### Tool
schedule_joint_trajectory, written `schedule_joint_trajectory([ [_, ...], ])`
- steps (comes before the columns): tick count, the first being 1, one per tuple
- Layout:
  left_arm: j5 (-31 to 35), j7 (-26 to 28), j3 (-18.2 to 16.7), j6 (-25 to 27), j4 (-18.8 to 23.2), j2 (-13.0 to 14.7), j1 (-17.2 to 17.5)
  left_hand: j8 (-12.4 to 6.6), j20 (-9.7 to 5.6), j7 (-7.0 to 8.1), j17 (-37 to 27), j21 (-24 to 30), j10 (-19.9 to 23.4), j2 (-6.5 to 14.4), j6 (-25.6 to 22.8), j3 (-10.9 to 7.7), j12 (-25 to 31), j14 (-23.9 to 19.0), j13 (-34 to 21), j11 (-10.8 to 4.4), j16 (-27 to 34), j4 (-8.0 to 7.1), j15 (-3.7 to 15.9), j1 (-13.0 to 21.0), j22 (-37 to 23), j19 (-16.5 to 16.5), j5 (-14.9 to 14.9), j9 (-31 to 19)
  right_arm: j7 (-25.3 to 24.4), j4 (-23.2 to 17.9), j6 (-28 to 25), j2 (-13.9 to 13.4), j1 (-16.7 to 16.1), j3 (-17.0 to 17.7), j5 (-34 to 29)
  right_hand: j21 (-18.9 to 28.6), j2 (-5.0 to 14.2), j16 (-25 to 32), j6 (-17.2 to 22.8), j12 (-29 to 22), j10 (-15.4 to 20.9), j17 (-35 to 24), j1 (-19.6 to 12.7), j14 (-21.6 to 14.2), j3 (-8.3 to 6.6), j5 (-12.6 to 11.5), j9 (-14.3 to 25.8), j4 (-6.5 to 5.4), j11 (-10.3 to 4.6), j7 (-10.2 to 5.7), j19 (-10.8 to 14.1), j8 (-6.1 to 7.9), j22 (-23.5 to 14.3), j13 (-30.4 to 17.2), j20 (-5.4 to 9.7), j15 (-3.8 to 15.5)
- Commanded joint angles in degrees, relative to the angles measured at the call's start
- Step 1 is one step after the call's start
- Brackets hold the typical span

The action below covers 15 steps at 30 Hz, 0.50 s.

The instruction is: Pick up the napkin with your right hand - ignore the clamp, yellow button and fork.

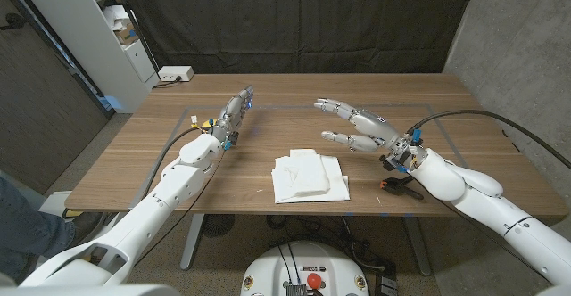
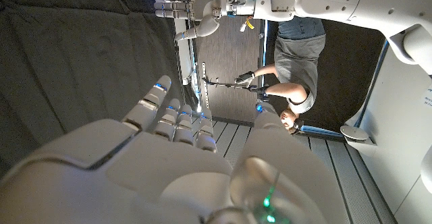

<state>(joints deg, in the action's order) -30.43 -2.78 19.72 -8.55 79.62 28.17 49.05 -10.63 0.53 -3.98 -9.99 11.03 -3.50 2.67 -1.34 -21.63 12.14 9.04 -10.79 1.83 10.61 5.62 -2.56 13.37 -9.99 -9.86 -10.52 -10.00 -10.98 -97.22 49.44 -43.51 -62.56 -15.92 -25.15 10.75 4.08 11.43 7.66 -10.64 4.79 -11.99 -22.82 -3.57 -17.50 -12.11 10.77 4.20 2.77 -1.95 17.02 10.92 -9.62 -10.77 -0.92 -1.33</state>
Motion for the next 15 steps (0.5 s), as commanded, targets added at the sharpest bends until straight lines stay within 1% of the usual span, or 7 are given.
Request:
schedule_joint_trajectory([
  [1,0.1,0.0,0.0,0.3,0.6,0.1,-0.4,-0.07,0.52,-0.25,-0.2,0.3,0.0,0.6,-0.4,-0.10,-0.2,0.1,-0.2,-0.19,0.0,0.13,0.09,0.1,-0.3,-2.4,0.0,-0.2,-5.2,-1.0,-2.8,-1.1,0.3,-1.4,-9.3,-0.2,-0.16,-0.1,-0.2,-0.1,-0.5,0.1,-0.6,0.3,-0.15,-0.5,0.2,0.45,-0.02,0.26,-0.5,-0.15,-0.1,-0.3,-0.14,0.17],
  [10,0.3,-0.1,0.3,0.5,0.8,0.1,-0.5,-0.08,0.71,-0.17,-0.2,0.3,0.0,0.7,-0.4,-0.07,-0.2,0.2,-0.2,-0.19,0.0,0.18,0.08,0.1,-0.3,-2.5,0.0,-0.2,-6.9,-2.7,-5.5,-2.8,0.1,-2.7,-12.8,-0.3,-0.16,-0.1,-0.6,-0.1,-0.9,0.1,-1.0,0.4,-0.30,-0.6,0.3,0.78,-0.09,0.31,-0.8,-0.23,-0.1,-0.3,-0.26,0.08],
  [15,0.3,0.0,0.4,0.5,0.9,0.0,-0.6,-0.08,0.72,-0.15,-0.2,0.3,0.0,0.7,-0.4,-0.05,-0.2,0.2,-0.2,-0.18,0.0,0.20,0.06,0.1,-0.3,-2.5,0.0,-0.2,-6.8,-3.2,-6.4,-3.9,0.2,-3.8,-13.3,-0.2,-0.22,-0.1,-0.7,-0.1,-1.0,0.1,-1.1,0.5,-0.33,-0.6,0.3,0.91,-0.20,0.31,-0.8,-0.24,-0.1,-0.3,-0.31,0.02],
])
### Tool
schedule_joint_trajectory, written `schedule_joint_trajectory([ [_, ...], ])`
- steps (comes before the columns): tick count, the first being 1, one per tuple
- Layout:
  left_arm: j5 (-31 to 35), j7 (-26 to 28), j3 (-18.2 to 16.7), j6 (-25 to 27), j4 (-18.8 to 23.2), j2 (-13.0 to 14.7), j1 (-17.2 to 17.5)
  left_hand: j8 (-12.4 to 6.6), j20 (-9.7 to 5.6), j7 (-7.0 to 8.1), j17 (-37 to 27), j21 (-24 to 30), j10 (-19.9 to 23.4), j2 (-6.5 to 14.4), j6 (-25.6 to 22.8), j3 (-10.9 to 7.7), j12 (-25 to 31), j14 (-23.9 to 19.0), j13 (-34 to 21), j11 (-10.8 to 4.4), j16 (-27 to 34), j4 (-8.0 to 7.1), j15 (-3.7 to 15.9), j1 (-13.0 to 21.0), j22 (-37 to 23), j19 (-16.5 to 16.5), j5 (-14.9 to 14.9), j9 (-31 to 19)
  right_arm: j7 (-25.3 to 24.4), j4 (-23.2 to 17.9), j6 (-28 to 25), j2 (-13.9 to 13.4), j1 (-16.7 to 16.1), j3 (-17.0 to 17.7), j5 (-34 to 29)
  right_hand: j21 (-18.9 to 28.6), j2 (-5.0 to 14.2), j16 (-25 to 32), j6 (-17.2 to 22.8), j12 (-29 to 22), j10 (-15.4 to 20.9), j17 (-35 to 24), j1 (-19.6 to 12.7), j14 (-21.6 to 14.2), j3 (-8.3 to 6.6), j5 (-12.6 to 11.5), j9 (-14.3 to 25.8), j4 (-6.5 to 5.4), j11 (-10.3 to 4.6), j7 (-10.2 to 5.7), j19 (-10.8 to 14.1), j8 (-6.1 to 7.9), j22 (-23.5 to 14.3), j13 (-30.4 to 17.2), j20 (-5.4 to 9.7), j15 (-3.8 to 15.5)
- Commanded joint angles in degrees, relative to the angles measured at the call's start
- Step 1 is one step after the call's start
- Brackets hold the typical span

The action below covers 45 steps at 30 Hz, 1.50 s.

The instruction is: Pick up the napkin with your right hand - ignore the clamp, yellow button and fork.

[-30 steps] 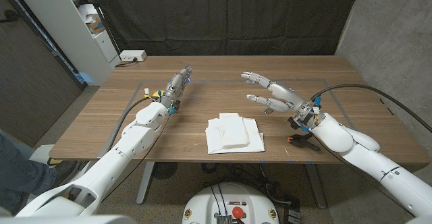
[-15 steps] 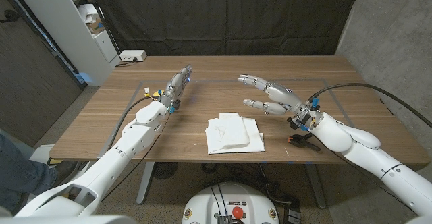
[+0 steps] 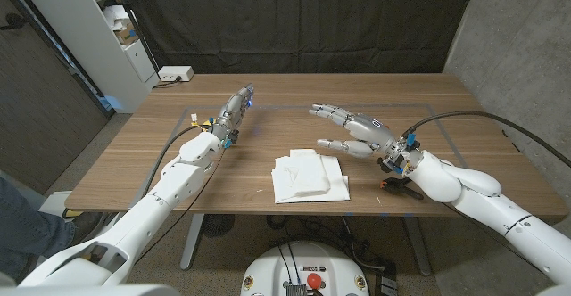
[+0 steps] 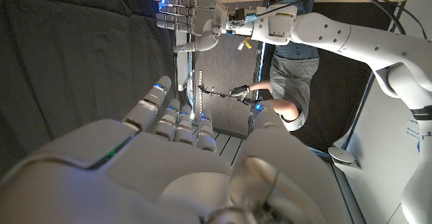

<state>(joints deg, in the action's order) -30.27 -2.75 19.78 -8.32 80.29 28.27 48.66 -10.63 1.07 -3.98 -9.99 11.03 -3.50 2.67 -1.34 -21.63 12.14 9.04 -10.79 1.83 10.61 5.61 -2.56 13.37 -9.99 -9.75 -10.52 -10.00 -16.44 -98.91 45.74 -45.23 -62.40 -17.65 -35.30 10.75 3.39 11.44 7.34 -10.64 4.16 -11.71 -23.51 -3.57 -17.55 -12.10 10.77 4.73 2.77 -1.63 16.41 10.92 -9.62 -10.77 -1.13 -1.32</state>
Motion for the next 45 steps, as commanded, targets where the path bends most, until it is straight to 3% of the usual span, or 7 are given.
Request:
schedule_joint_trajectory([
  [1,0.1,-0.1,0.4,0.4,0.3,-0.1,-0.2,-0.09,0.19,-0.13,-0.2,0.3,0.0,0.7,-0.4,-0.05,-0.2,0.2,-0.2,-0.21,0.0,0.21,0.06,0.1,-0.3,-2.6,0.0,-0.2,-1.2,-1.7,-2.9,-2.5,0.1,-2.3,-3.1,-0.2,0.47,-0.1,-0.5,-0.1,-0.4,-0.1,-0.4,0.4,-0.29,-0.6,0.3,0.41,-0.21,-0.01,-0.2,-0.25,-0.1,-0.3,-0.14,0.01],
  [14,0.6,0.5,0.8,1.1,1.2,0.0,-0.4,-0.08,0.29,-0.10,-0.2,0.3,0.1,0.8,-0.4,-0.02,-0.2,0.2,-0.2,-0.23,0.0,0.26,0.09,0.1,-0.3,-2.7,0.0,-0.2,-2.0,-2.2,-4.4,-4.6,0.7,-4.3,-4.7,-0.2,0.46,-0.1,-0.9,-0.1,-0.6,-0.1,-0.9,0.6,-0.51,-0.6,0.3,0.86,-0.48,-0.18,-0.5,-0.27,-0.1,-0.3,-0.30,0.04],
  [26,0.4,-0.4,1.1,0.5,-1.3,-1.2,-2.0,-0.09,0.43,-0.19,-0.2,0.3,0.1,0.8,-0.5,0.02,-0.2,0.3,-0.2,-0.20,0.0,0.31,0.09,0.1,-0.3,-2.8,0.0,-0.2,-2.3,-1.5,-6.1,-5.2,1.9,-7.0,-6.7,-0.2,0.40,-0.1,-1.1,-0.2,-0.6,0.0,-1.3,0.6,-0.66,-0.5,0.3,1.27,-0.54,-0.34,-0.5,-0.22,-0.1,-0.3,-0.32,0.02],
  [45,0.9,-0.5,1.3,0.8,-0.9,-0.9,-2.3,-0.07,0.18,-0.14,-0.2,0.2,-0.1,0.9,-0.5,0.09,-0.2,0.5,-0.2,-0.22,-0.1,0.38,-0.01,0.0,-0.3,-3.1,0.0,-0.2,-3.7,-1.5,-8.7,-6.2,3.4,-10.7,-10.0,-0.1,0.30,0.0,-1.1,-0.3,-0.6,0.0,-1.7,0.7,-0.79,-0.5,0.3,1.68,-0.52,-0.42,-0.5,-0.06,-0.1,-0.4,-0.30,0.11],
])
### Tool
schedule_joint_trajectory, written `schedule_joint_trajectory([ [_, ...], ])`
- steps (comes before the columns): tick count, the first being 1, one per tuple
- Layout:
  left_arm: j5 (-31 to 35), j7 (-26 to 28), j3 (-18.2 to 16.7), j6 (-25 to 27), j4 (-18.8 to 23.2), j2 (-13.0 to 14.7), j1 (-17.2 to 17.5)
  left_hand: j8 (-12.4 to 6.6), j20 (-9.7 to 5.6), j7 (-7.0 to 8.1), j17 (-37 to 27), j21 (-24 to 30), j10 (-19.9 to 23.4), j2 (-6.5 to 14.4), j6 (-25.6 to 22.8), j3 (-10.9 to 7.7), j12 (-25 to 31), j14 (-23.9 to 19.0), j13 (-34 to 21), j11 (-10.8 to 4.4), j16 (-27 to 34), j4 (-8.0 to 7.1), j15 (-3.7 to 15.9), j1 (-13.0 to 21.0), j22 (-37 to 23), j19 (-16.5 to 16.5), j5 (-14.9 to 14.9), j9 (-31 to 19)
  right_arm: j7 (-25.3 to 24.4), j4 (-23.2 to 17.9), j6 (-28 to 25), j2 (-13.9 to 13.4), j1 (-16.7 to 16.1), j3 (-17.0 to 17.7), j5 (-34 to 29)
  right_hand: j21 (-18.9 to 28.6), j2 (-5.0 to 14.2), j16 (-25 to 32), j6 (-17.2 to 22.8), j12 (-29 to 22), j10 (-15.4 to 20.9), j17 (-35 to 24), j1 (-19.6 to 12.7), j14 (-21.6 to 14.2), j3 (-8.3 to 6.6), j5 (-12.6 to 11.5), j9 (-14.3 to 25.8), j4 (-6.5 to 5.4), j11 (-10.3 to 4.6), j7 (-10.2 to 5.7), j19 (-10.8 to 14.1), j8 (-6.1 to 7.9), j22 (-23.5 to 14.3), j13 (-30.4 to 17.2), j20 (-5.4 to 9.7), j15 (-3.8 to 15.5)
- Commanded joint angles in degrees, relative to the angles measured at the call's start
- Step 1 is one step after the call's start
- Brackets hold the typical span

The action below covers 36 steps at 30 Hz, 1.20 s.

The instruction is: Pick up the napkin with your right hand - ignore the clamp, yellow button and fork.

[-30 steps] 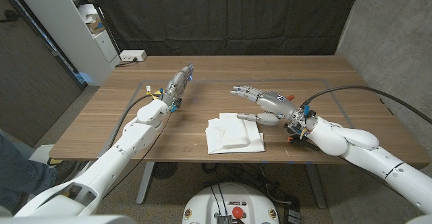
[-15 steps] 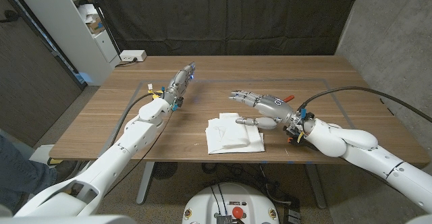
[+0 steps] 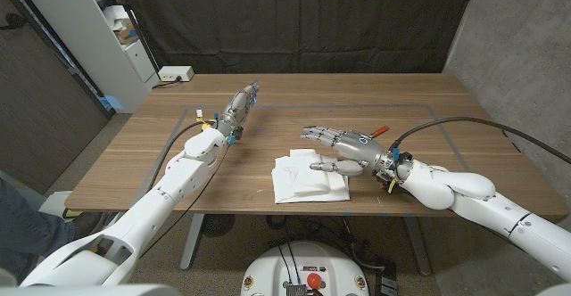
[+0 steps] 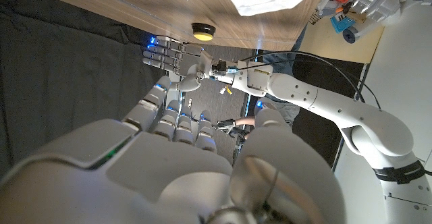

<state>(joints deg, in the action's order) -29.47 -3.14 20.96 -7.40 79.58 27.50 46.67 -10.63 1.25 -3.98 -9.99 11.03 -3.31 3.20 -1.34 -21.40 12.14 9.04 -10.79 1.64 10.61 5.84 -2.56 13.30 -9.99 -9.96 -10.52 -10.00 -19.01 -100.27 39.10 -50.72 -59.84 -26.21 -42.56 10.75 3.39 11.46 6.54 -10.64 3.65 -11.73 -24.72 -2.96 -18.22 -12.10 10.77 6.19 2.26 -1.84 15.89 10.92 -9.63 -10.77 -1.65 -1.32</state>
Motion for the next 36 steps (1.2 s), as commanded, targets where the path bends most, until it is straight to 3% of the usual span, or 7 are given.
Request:
schedule_joint_trajectory([
  [1,0.1,-0.1,0.1,-0.1,-0.1,-0.2,-0.3,-0.06,0.00,-0.09,-0.2,0.2,-0.3,0.4,-0.5,-0.14,-0.3,0.5,-0.2,0.18,-0.1,0.16,-0.02,0.1,-0.3,-2.9,0.0,-0.2,-1.2,-0.1,-2.1,-0.7,0.8,-2.3,-2.8,-0.1,0.32,-0.1,-0.3,-0.3,-0.1,0.0,-0.5,0.0,-0.14,-0.5,0.3,0.25,-0.01,-0.19,0.0,-0.06,-0.1,-0.4,0.22,0.10],
  [36,0.0,-0.2,0.2,0.2,-0.2,-0.1,-0.2,-0.11,0.28,-0.08,-0.2,0.2,-0.3,0.5,-0.7,-0.01,-0.2,0.6,-0.2,-0.11,-0.1,0.27,0.00,0.0,-0.3,-3.1,0.0,-0.2,-1.9,-0.3,-6.9,-1.3,2.0,-7.2,-7.3,0.0,0.20,0.0,-0.5,-0.4,-0.4,0.0,-0.9,0.1,-0.21,-0.3,0.3,0.77,-0.18,-0.44,-0.1,0.01,-0.1,-0.4,0.32,0.13],
])
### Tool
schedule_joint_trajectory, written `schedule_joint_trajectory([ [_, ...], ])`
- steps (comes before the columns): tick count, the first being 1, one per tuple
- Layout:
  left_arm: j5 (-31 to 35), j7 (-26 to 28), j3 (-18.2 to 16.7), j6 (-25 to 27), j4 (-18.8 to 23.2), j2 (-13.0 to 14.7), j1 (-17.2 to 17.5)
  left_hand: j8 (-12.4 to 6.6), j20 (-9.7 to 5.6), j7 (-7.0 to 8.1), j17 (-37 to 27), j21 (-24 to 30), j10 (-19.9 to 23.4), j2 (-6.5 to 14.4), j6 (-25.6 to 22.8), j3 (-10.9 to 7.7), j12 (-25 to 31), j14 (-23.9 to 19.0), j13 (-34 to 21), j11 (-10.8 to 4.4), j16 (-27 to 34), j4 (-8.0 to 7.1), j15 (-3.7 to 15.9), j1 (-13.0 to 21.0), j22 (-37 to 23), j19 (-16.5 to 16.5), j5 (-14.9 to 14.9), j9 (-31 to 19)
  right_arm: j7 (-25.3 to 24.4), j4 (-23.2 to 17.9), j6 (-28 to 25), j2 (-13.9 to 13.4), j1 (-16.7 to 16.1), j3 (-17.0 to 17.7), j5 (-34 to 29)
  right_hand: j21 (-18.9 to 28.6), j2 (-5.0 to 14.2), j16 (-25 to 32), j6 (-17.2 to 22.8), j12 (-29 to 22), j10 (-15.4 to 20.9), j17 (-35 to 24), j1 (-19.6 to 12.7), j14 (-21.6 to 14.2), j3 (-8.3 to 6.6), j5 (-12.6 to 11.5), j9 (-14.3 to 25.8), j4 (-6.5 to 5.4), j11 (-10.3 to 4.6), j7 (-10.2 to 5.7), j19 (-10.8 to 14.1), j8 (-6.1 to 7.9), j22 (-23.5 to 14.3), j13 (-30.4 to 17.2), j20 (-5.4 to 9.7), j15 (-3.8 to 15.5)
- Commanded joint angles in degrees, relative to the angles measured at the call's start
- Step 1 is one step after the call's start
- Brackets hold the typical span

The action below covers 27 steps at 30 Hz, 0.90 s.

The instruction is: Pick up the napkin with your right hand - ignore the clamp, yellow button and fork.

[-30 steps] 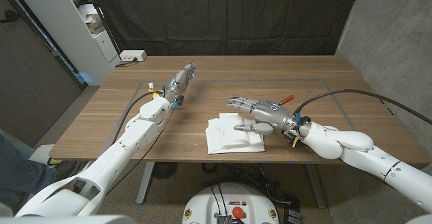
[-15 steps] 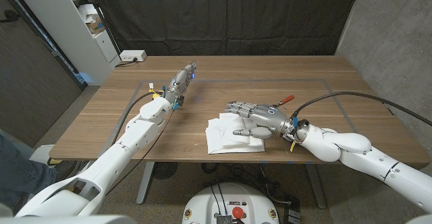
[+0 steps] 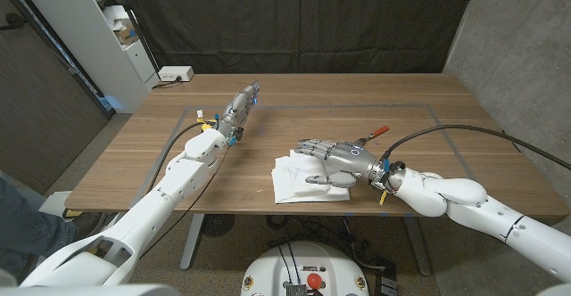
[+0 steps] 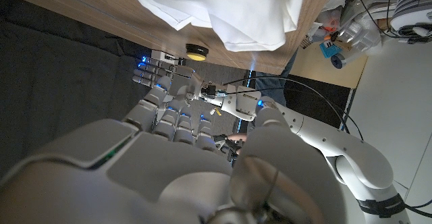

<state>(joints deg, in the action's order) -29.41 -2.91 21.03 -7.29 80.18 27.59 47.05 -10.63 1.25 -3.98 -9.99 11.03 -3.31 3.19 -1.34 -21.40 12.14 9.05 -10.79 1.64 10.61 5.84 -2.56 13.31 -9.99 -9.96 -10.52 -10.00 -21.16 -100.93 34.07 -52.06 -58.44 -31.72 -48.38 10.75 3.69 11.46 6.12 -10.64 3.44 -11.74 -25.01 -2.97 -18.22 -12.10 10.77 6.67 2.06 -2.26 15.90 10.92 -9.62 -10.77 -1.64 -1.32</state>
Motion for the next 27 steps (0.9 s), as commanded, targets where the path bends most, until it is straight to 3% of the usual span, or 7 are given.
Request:
schedule_joint_trajectory([
  [1,0.0,-0.5,0.2,0.1,-0.9,-0.2,-0.6,-0.10,0.32,-0.07,-0.2,0.2,-0.2,0.5,-0.7,0.00,-0.2,0.6,-0.2,-0.07,-0.1,0.28,0.02,0.0,-0.3,-3.1,0.0,-0.2,0.3,0.4,-2.0,0.1,0.6,-1.9,-1.6,0.0,-0.13,0.0,-0.1,-0.4,-0.2,0.0,-0.7,0.2,-0.19,-0.3,0.3,0.31,0.04,-0.06,-0.1,0.00,-0.1,-0.4,0.33,0.14],
  [27,-0.1,-1.3,0.0,-0.2,-1.6,-0.3,-1.1,-0.15,0.57,-0.23,-0.2,0.2,-0.2,0.6,-0.9,0.07,-0.2,0.7,-0.2,-0.07,-0.1,0.34,0.09,0.0,-0.4,-3.3,0.0,-0.2,-0.7,2.4,-3.9,1.5,2.9,-6.1,-4.0,0.1,-0.35,0.3,0.7,-0.7,0.6,0.1,-1.3,-0.3,-0.29,-0.2,0.3,0.85,-0.22,-0.47,-0.1,0.39,-0.1,-0.4,0.13,0.32],
])
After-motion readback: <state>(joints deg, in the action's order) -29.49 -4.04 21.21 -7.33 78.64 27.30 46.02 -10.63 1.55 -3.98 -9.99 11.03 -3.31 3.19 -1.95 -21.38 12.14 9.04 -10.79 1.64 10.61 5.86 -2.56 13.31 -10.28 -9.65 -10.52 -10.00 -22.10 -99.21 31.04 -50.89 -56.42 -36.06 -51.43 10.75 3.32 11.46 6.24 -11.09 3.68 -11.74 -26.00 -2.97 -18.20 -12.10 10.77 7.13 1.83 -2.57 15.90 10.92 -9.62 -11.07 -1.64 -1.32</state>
